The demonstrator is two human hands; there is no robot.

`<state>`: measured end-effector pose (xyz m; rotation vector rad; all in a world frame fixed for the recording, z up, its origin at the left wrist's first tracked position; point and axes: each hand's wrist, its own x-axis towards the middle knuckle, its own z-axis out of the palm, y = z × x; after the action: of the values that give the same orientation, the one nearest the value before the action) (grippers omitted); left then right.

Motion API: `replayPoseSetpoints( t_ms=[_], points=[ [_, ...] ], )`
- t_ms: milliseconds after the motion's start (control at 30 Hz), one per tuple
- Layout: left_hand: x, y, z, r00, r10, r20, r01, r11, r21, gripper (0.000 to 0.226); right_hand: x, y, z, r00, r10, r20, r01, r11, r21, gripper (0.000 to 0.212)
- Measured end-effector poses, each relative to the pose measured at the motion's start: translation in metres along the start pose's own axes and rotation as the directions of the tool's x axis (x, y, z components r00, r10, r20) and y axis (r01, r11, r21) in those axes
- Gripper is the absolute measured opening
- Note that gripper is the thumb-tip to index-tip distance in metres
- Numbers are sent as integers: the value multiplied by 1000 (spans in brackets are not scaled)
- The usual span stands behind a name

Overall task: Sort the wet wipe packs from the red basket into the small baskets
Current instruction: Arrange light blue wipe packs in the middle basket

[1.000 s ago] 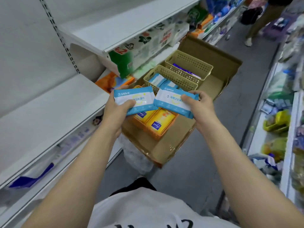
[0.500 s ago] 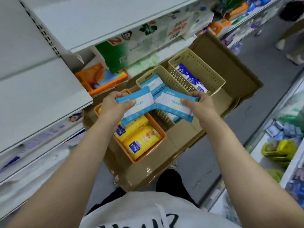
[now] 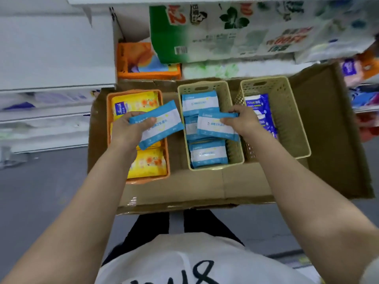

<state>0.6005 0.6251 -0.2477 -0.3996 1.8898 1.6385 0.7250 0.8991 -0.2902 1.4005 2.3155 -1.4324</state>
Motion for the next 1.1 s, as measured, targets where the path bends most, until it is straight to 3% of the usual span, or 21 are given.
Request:
replayPoseSetpoints(
  t_ms=[233, 333, 433, 500, 567, 600, 633, 700, 733, 767, 800, 867, 900, 1033, 1100],
  points=[
    [-2, -15, 6, 995, -61, -85, 55, 996, -65, 39, 39, 0, 29, 983, -42, 181, 57, 995, -82, 23],
    [5, -18, 11, 991, -87, -98, 81, 995, -66, 40, 49, 1, 40, 974, -112, 196, 155, 963, -221, 24],
    [10, -20, 18, 992, -69, -104, 64, 997, -51, 32, 52, 1, 53, 949, -198, 244, 294, 835, -466, 36],
    [11, -21, 27, 994, -63, -92, 60, 998, -36, 28, 49, -1, 58, 930, -268, 250, 366, 666, -650, 37],
    [14, -20, 35, 994, -69, -84, 68, 998, -12, 26, 46, -6, 57, 923, -321, 213, 363, 536, -763, 37],
    [16, -18, 40, 994, -74, -75, 74, 997, 4, 25, 45, -10, 54, 919, -351, 181, 353, 525, -774, 37],
    [18, -15, 44, 995, -76, -58, 77, 997, 17, 25, 45, -16, 50, 914, -380, 139, 350, 570, -743, 36],
    [23, -10, 54, 997, -73, -3, 73, 997, 39, 28, 45, -30, 39, 938, -334, 96, 342, 835, -432, 29],
    [26, -8, 60, 997, -73, 27, 71, 996, 49, 29, 45, -40, 32, 958, -243, 155, 268, 949, -166, 26],
    [28, -6, 67, 996, -74, 55, 71, 996, 56, 30, 44, -51, 25, 946, -152, 286, 140, 988, 61, 26],
    [30, -4, 75, 993, -77, 86, 73, 996, 56, 31, 45, -56, 19, 899, -100, 426, 34, 986, 160, 30],
    [34, -4, 91, 989, -74, 130, 70, 997, 34, 34, 49, -64, 11, 798, -101, 594, 93, 995, 44, 36],
    [36, -5, 98, 991, -50, 121, 46, 998, 36, 35, 54, -63, 8, 801, -119, 586, 175, 984, -39, 34],
    [44, -22, 115, 997, 77, -9, -71, 955, 286, 52, 85, -58, 3, 950, -177, 255, 191, 981, -30, 17],
    [46, -36, 119, 999, 43, -7, -38, 933, 357, 58, 100, -55, 4, 961, -166, 220, 195, 974, -118, 24]
  ],
)
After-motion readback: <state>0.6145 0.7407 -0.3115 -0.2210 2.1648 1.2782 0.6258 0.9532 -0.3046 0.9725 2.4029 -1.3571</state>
